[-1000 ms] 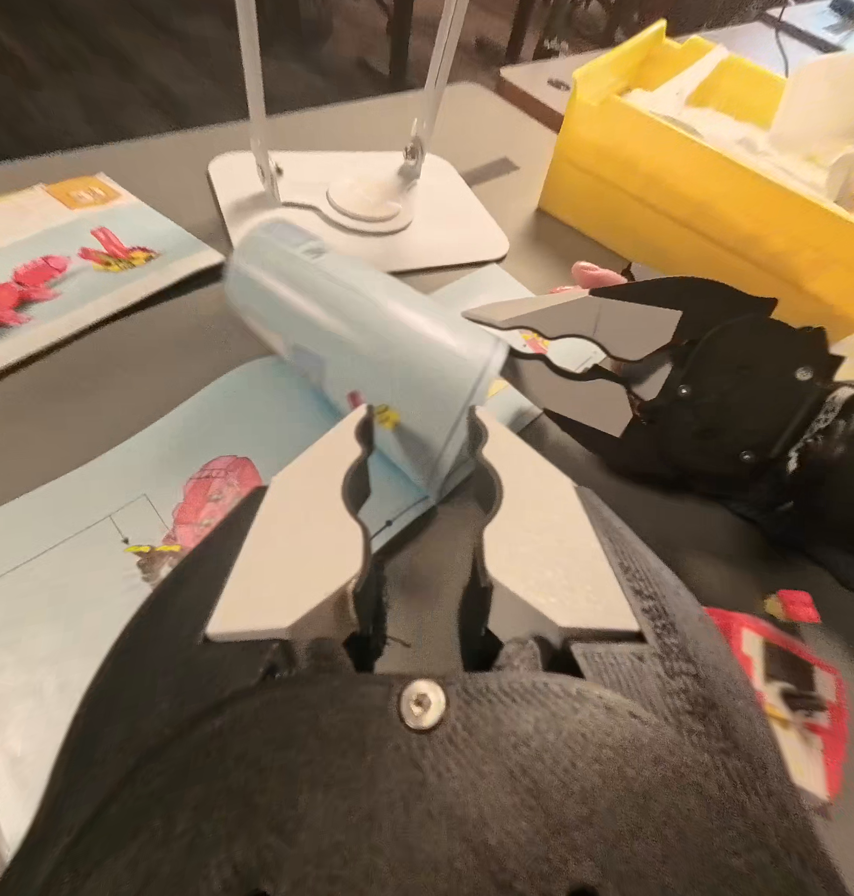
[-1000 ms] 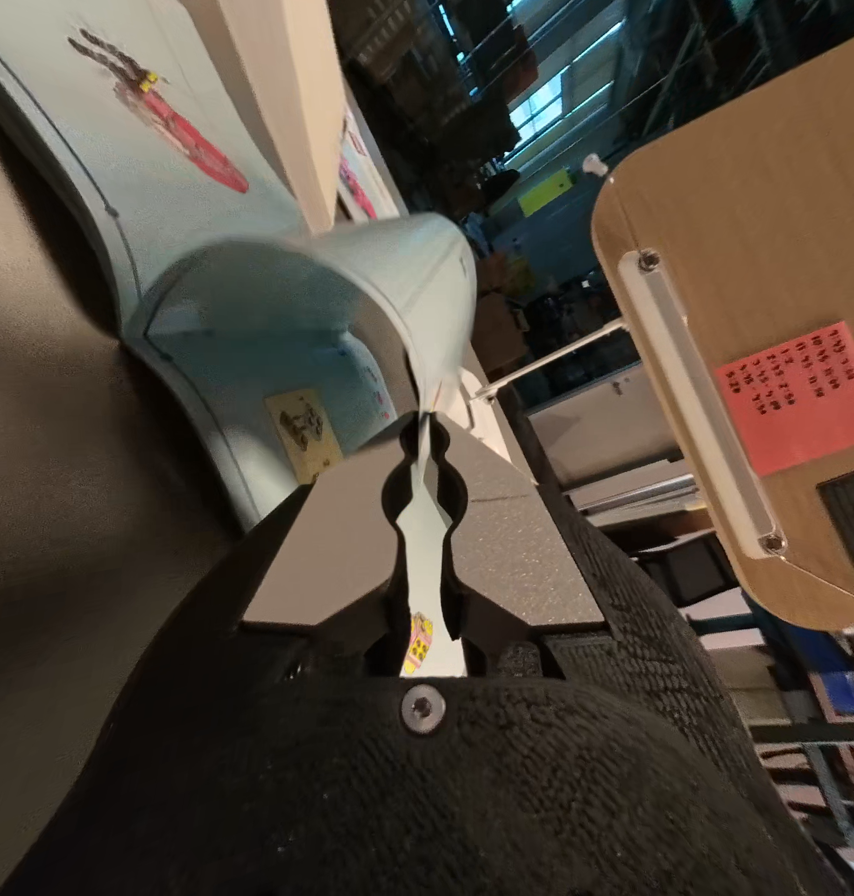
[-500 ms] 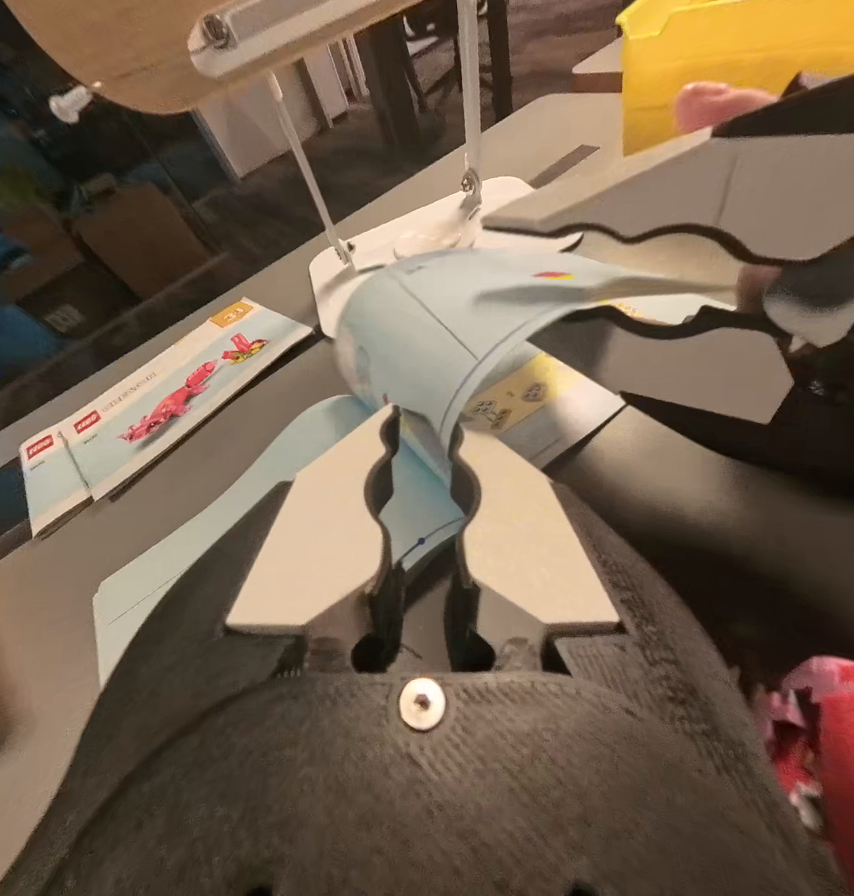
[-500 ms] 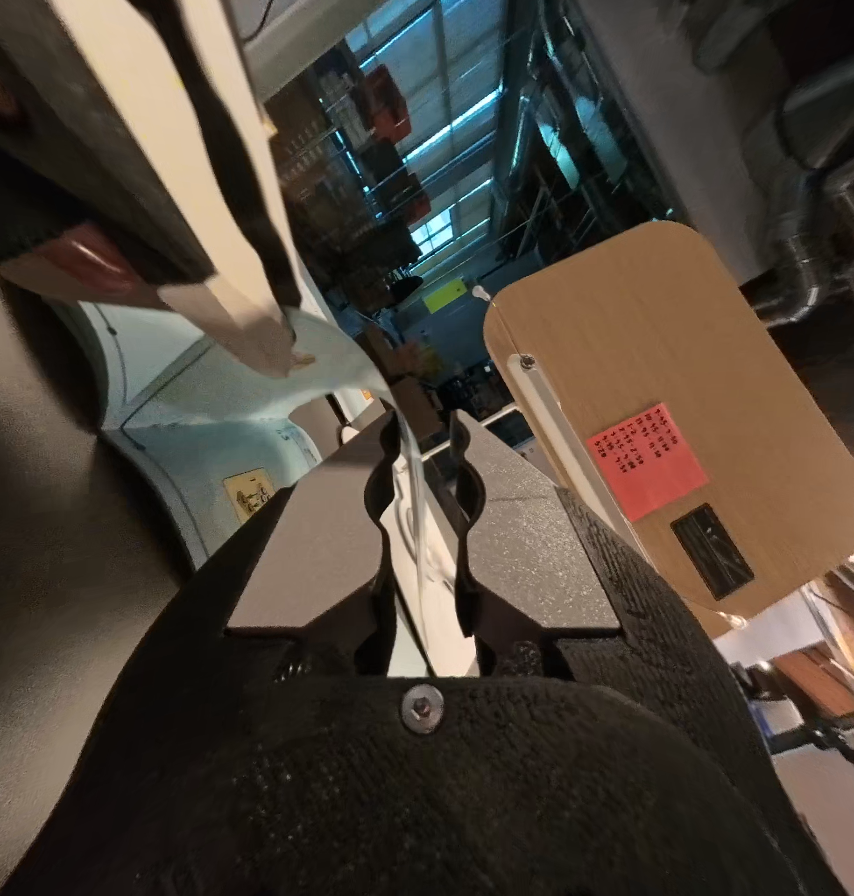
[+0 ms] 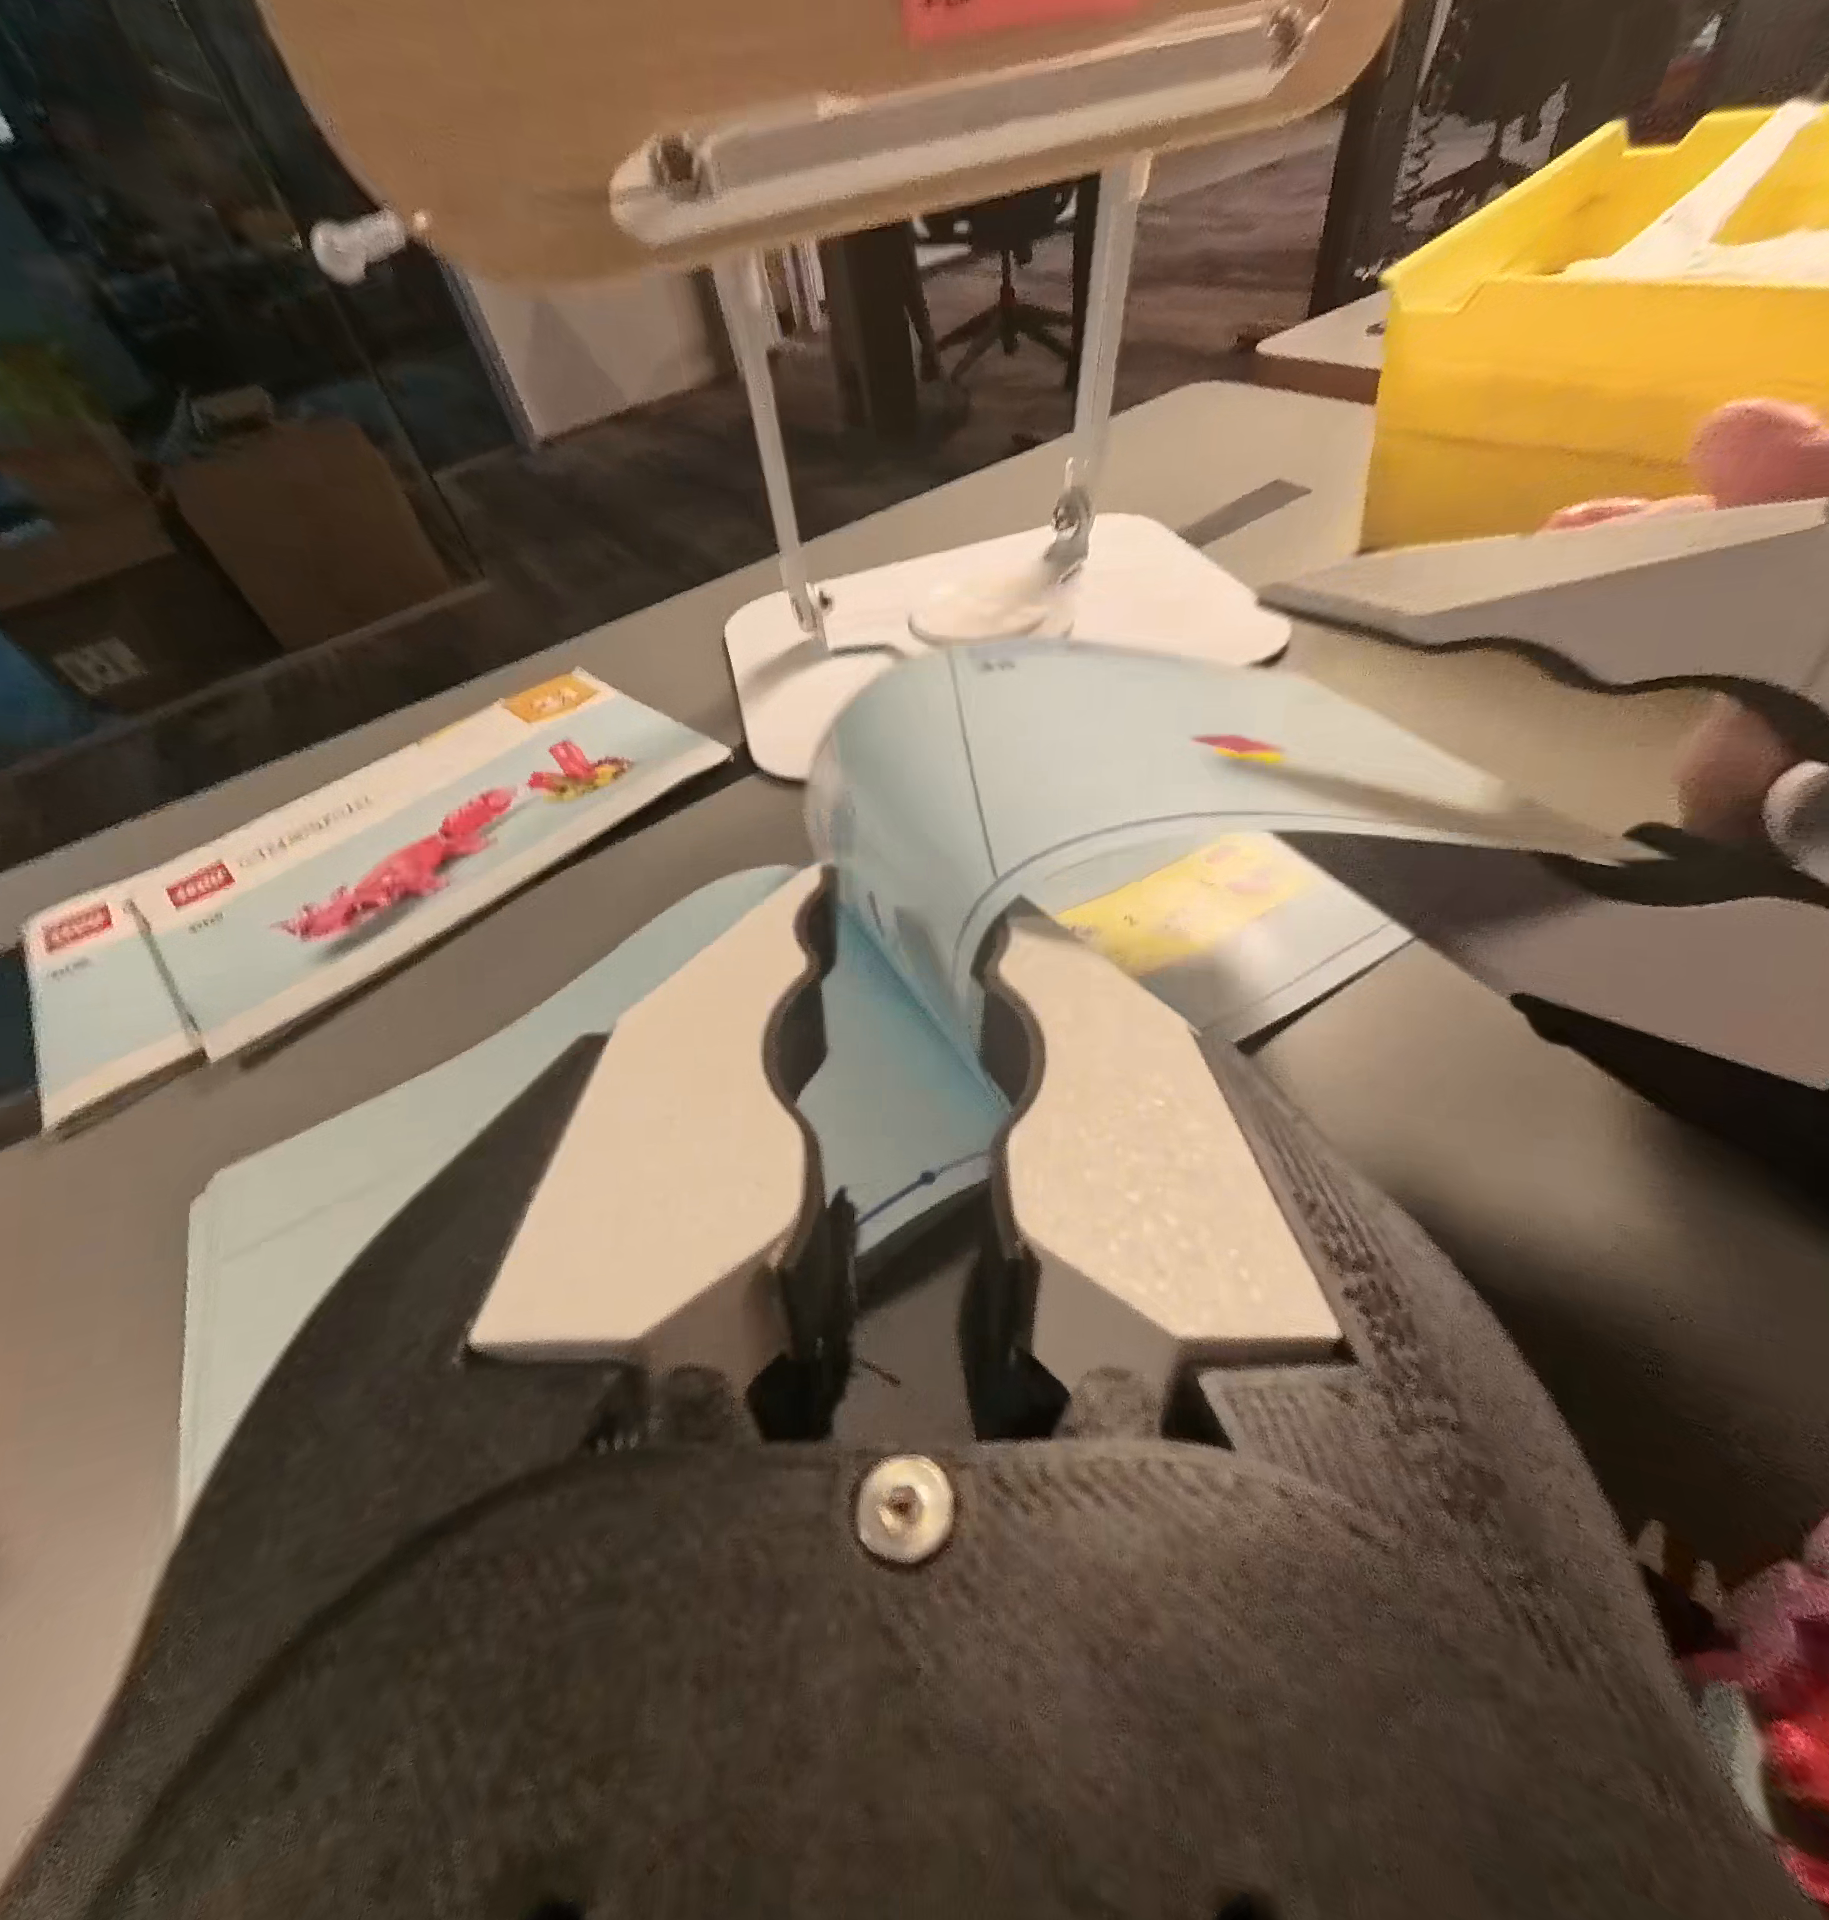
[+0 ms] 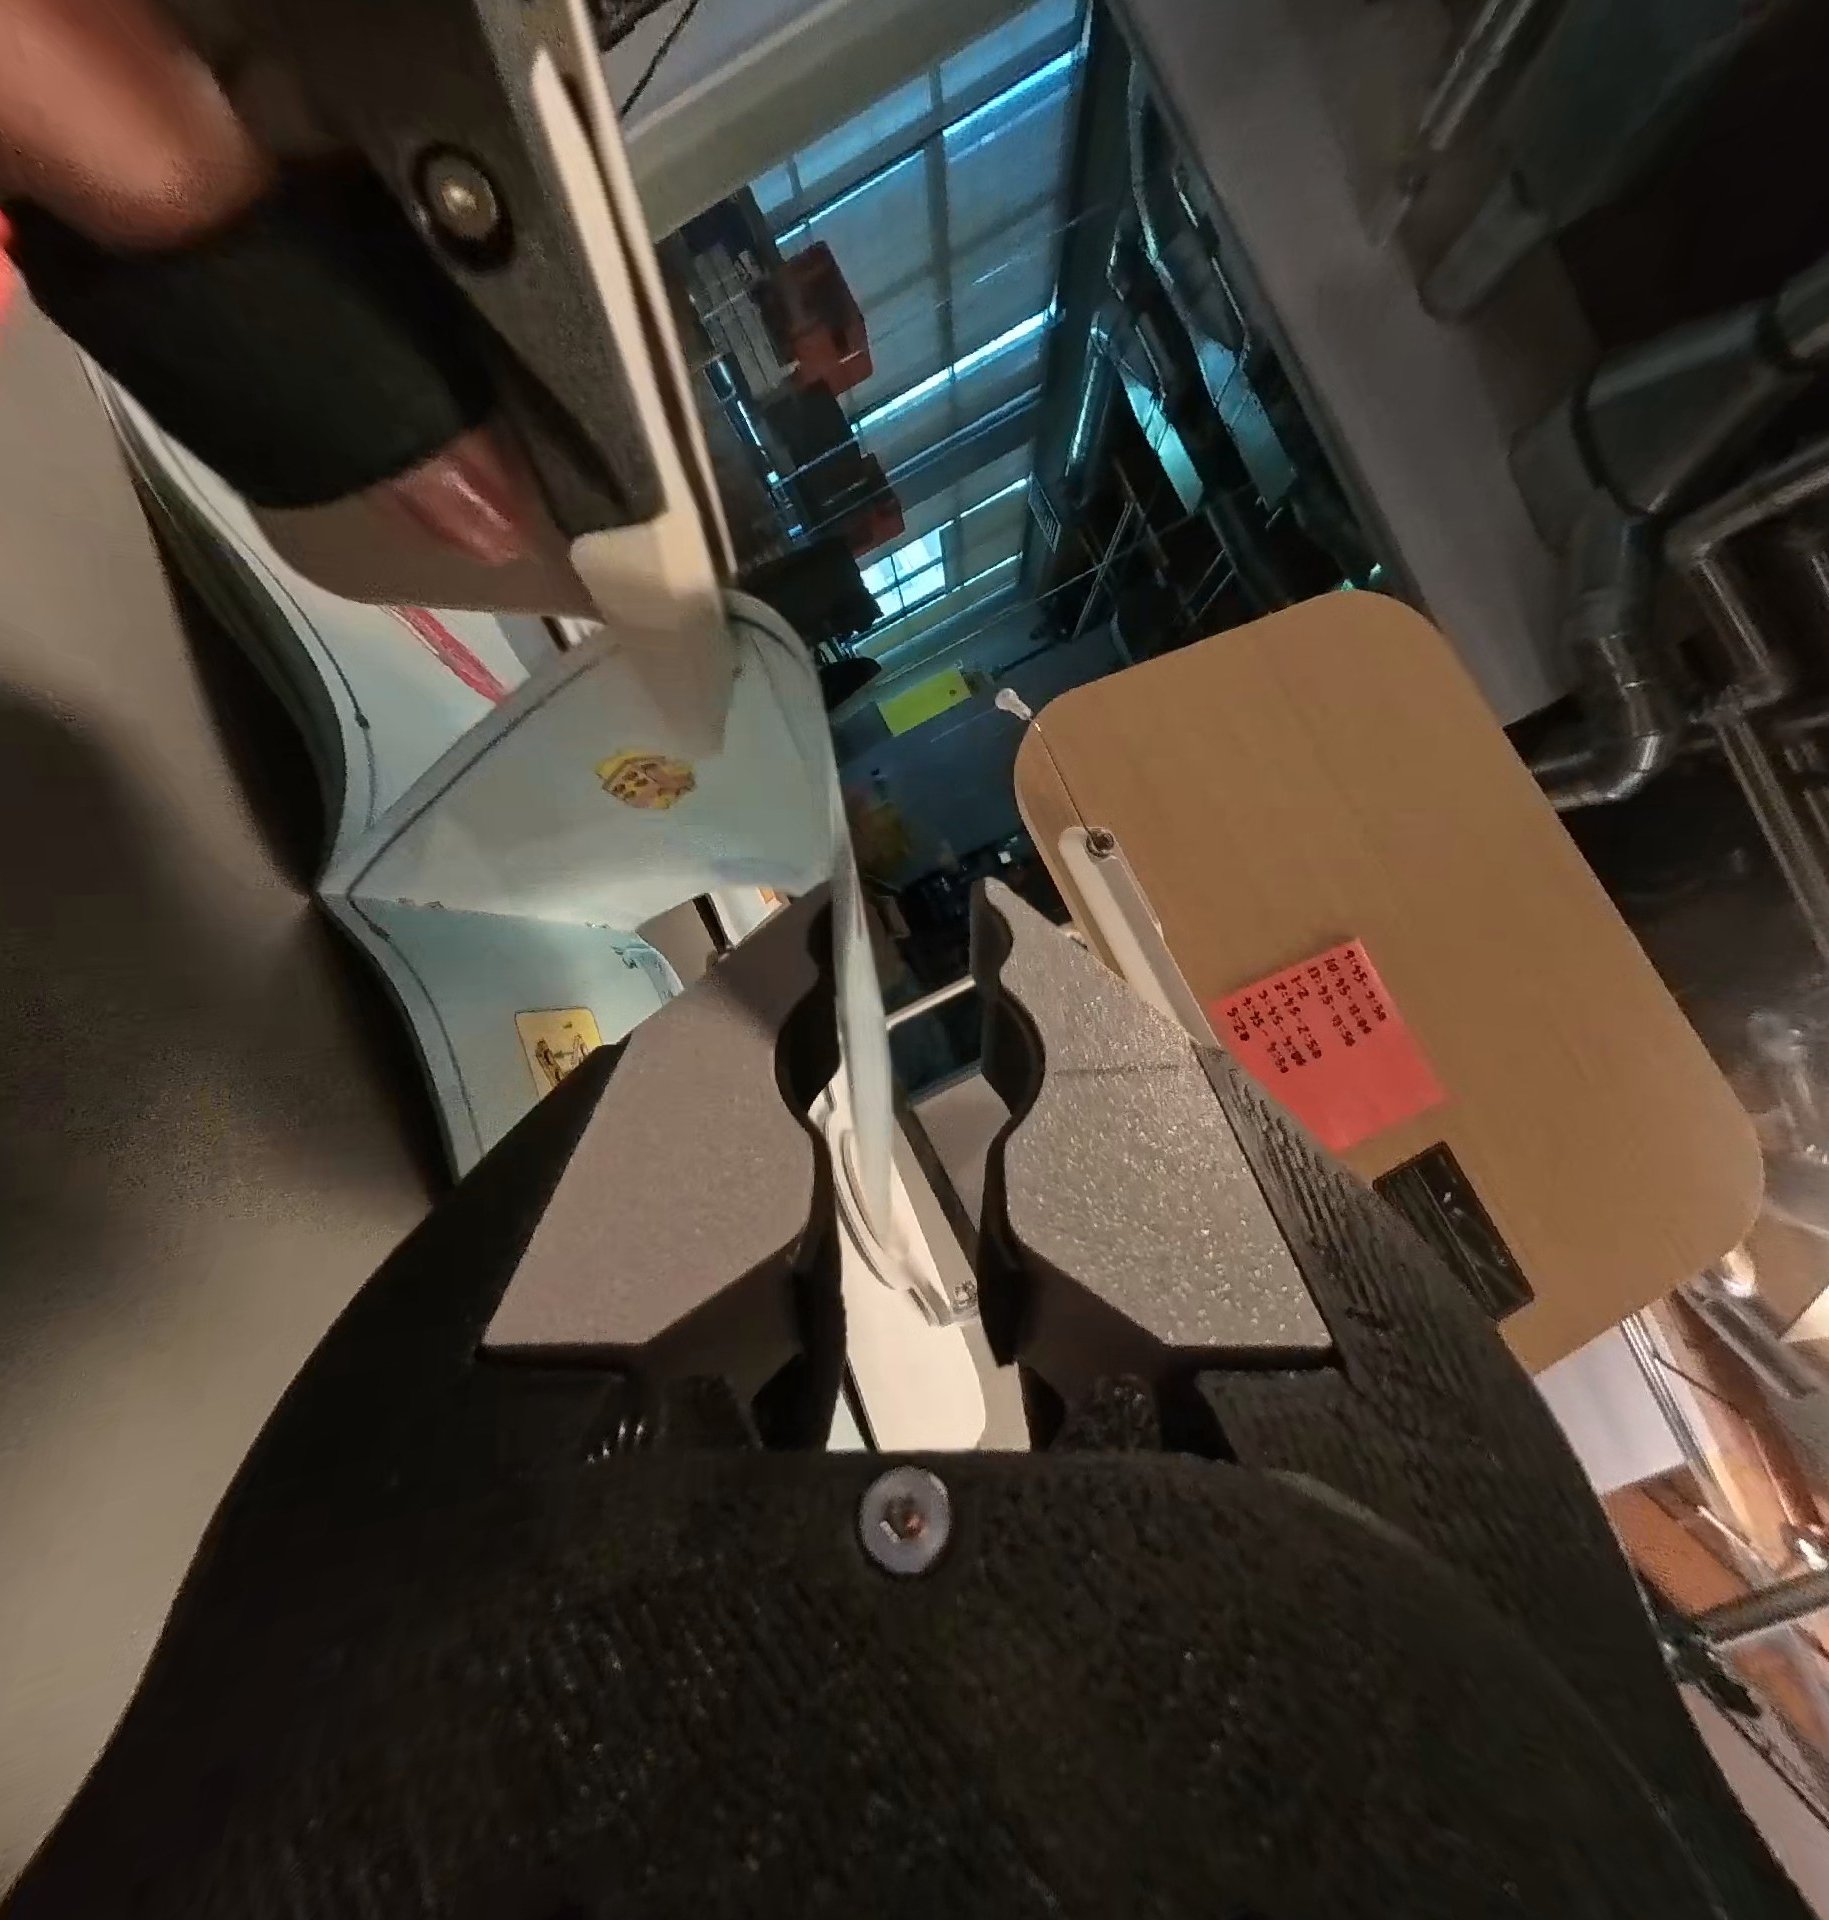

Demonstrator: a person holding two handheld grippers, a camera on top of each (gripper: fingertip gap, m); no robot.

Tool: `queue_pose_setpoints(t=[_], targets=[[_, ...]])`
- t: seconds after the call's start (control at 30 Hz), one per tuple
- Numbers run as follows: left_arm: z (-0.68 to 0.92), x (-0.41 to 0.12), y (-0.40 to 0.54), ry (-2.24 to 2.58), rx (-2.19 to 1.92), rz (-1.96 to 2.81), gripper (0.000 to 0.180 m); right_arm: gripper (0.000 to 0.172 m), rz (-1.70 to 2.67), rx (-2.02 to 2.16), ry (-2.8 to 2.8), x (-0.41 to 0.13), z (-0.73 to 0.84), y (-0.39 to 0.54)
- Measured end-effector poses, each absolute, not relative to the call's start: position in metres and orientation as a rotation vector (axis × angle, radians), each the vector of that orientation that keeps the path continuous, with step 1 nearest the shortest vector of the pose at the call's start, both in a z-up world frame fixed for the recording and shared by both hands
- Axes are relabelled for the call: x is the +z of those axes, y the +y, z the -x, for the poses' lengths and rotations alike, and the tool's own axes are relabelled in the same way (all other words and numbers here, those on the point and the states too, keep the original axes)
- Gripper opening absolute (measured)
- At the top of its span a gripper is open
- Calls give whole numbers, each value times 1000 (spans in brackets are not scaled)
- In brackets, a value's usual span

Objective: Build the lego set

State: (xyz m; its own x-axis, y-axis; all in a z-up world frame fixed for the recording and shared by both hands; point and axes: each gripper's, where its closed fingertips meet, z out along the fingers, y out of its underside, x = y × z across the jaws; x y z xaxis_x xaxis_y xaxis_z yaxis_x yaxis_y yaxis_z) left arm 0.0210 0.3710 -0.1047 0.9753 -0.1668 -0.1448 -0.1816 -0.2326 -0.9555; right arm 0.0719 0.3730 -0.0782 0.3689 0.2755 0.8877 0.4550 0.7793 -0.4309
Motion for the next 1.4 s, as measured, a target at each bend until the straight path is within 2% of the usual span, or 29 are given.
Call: queue_pose_setpoints(t=[0.07,0.27,0.33,0.43,0.5,0.6,0.73,1.4], targets=[[-23,-98,370,293,69,1774,27,20,701,-131,-1215,-78,-71,371],[-17,-88,368,271,129,1724,16,20,721,-148,-1150,-69,-81,372],[-10,-86,368,238,115,1714,19,21,736,-165,-1138,-69,-84,373],[-10,-70,365,247,100,1612,33,19,742,-198,-1128,-70,-83,370],[-18,-54,360,291,109,1495,32,17,728,-197,-1119,-68,-82,364],[-30,-50,357,385,194,1437,25,17,718,-199,-1129,-70,-78,358],[-38,-57,359,459,293,1455,0,17,686,-209,-1161,-72,-72,352],[-41,-74,364,471,239,1540,0,24,623,-125,-1140,-61,-66,341]])
